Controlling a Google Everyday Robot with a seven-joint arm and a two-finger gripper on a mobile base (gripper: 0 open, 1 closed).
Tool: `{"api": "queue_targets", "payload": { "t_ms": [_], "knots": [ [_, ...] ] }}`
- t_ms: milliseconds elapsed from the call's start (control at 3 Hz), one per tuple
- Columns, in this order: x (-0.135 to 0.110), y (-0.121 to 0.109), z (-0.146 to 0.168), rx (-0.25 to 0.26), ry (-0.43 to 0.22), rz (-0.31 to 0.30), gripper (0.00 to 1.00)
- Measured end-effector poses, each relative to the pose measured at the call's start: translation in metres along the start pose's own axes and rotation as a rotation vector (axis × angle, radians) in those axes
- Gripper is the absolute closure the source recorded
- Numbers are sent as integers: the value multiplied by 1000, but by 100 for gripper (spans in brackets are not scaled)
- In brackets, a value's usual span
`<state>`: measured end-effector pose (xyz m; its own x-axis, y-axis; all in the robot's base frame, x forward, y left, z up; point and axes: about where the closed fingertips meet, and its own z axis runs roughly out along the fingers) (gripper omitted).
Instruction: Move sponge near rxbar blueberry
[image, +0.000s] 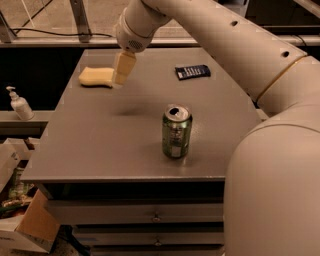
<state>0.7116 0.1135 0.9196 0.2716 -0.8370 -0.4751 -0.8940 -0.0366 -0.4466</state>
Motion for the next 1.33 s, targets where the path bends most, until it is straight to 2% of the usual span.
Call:
{"api": "queue_targets", "payload": {
  "t_ms": [333,1000,1333],
  "knots": [
    [-8,-7,16,23,-37,40,0],
    [-13,-25,36,95,-217,232,0],
    [-14,-28,42,122,-260,296,0]
  ]
}}
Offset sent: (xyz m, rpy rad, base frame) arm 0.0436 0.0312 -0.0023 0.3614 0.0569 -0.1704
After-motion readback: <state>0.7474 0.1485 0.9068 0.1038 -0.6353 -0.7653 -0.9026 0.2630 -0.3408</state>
